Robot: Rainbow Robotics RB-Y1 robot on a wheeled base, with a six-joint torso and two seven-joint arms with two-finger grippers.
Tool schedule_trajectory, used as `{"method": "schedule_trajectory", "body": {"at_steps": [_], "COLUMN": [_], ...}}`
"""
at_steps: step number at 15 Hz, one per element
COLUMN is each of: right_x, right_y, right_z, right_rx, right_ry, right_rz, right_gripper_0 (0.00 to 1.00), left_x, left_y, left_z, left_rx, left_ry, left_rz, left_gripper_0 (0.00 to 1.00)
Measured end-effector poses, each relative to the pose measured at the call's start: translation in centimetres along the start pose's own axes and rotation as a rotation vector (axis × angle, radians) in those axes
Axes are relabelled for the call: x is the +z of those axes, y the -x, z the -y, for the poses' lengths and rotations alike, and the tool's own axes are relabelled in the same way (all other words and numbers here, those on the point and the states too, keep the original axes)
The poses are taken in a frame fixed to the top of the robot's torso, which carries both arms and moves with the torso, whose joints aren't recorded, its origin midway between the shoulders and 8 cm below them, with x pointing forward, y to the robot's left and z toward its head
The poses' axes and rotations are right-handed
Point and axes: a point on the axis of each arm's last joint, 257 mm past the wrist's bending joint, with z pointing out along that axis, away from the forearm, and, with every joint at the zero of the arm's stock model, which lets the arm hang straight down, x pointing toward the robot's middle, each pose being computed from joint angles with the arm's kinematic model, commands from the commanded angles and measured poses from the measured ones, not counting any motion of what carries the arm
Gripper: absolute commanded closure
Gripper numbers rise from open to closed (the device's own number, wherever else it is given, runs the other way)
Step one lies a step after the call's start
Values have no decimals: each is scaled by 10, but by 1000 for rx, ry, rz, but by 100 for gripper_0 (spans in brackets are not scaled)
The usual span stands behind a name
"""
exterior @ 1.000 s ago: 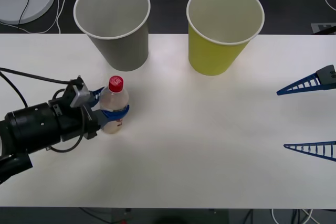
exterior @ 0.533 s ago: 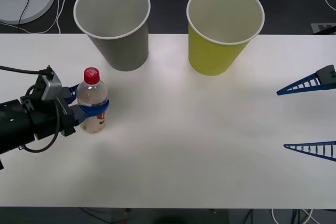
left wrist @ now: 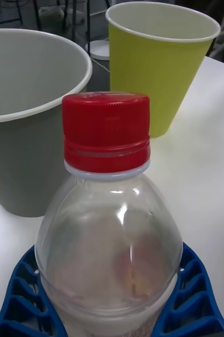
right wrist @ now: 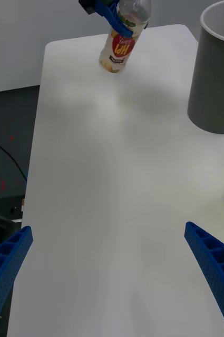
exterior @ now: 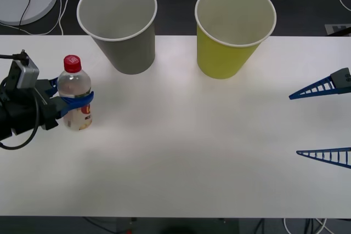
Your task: Put the can into the green bin and the plastic bottle into the gray bin
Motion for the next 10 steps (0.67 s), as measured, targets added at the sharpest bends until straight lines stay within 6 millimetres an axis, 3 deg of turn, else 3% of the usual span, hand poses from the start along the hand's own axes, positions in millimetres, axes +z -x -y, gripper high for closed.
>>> {"method": "schedule_trajectory", "body": {"at_steps": [5,10], "right_x": [0,0], "right_y": [0,0], "right_z": [0,0], "right_rx": [0,0], "right_ry": [0,0], "right_rz": [0,0], "right_gripper_0": [0,0], "left_x": [-15,-52], "left_y": [11,27], "left_z": [-19,-34], "left_rx": [-28,-19], "left_ry": [28,16], "left_rz": [-44,-148], "left_gripper_0": [100,100]}}
